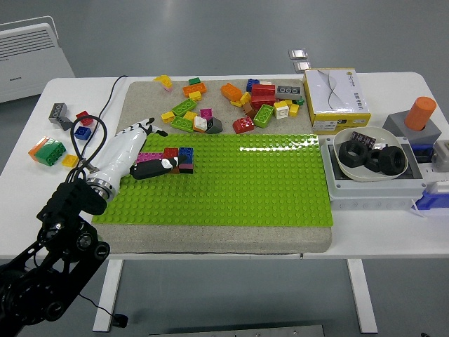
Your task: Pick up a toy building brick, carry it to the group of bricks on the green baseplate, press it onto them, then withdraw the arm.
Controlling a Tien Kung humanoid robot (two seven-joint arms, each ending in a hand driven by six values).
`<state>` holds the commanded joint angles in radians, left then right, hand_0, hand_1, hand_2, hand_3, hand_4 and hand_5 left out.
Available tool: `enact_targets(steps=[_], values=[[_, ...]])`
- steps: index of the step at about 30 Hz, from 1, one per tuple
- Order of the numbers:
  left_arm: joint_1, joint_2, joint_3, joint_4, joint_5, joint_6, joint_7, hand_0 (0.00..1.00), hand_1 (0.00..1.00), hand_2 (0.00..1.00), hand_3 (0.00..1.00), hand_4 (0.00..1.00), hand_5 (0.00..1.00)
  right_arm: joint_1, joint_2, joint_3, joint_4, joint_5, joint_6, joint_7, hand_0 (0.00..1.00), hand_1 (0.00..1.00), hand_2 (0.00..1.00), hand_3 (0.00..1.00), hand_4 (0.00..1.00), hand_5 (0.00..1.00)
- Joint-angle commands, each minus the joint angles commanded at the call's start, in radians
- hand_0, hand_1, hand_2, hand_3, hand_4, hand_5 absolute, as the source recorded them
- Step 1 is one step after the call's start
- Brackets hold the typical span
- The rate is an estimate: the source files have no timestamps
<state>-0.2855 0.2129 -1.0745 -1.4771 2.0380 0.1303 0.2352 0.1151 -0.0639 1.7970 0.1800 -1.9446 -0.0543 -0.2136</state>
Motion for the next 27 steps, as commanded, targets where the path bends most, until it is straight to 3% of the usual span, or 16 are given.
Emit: enact_targets(steps=[1,6,7,9,11,13,18,19,27], values=[[0.024,0.01,-0.024,-0.027,-0.025,0.023,-0.029,0.865,0.833,0.855,0.757,0.865,0.426,-0.003,0.003,-0.024,0.0,0.025,-0.002,0.0,0.516,0.616,0.735,0.8,0.898,0.951],[0.125,0.02,-0.114,-0.115,-0.134,0.126,-0.155,0.865,0.833,0.855,0.757,0.865,0.426,-0.01,0.003,-0.122,0.0,0.127,-0.014,0.002,0.516,0.616,0.735,0.8,0.898,0.951],[0.144,0.019,-0.124,-0.119,-0.155,0.145,-0.178,0.773,0.701,0.713,0.655,0.769,0.265,-0.011,0.003,-0.133,0.0,0.142,-0.015,0.001,0.516,0.621,0.739,0.799,0.897,0.956],[0.187,0.016,-0.135,-0.118,-0.198,0.183,-0.229,0.773,0.701,0.713,0.655,0.769,0.265,-0.012,0.004,-0.141,0.0,0.156,-0.017,0.0,0.516,0.621,0.739,0.799,0.897,0.956],[0.215,0.004,-0.131,-0.098,-0.184,0.196,-0.276,0.773,0.701,0.713,0.655,0.769,0.265,-0.013,0.006,-0.137,0.0,0.154,-0.017,-0.001,0.516,0.621,0.739,0.799,0.897,0.956],[0.219,-0.004,-0.128,-0.085,-0.169,0.198,-0.293,0.759,0.655,0.681,0.646,0.751,0.244,-0.013,0.009,-0.13,0.0,0.145,-0.016,-0.002,0.516,0.62,0.739,0.798,0.894,0.963],[0.204,-0.021,-0.123,-0.05,-0.125,0.202,-0.311,0.759,0.655,0.681,0.646,0.751,0.244,-0.011,0.026,-0.097,0.0,0.106,-0.013,-0.007,0.516,0.62,0.739,0.798,0.894,0.963],[0.202,-0.021,-0.123,-0.045,-0.121,0.203,-0.313,0.758,0.575,0.645,0.634,0.716,0.199,-0.012,0.03,-0.093,0.0,0.102,-0.013,-0.008,0.516,0.622,0.736,0.798,0.883,0.978],[0.195,0.008,-0.128,-0.031,-0.119,0.2,-0.311,0.755,0.551,0.617,0.627,0.707,0.191,-0.023,0.064,-0.131,0.0,0.132,-0.017,-0.011,0.516,0.622,0.735,0.799,0.866,0.996]])
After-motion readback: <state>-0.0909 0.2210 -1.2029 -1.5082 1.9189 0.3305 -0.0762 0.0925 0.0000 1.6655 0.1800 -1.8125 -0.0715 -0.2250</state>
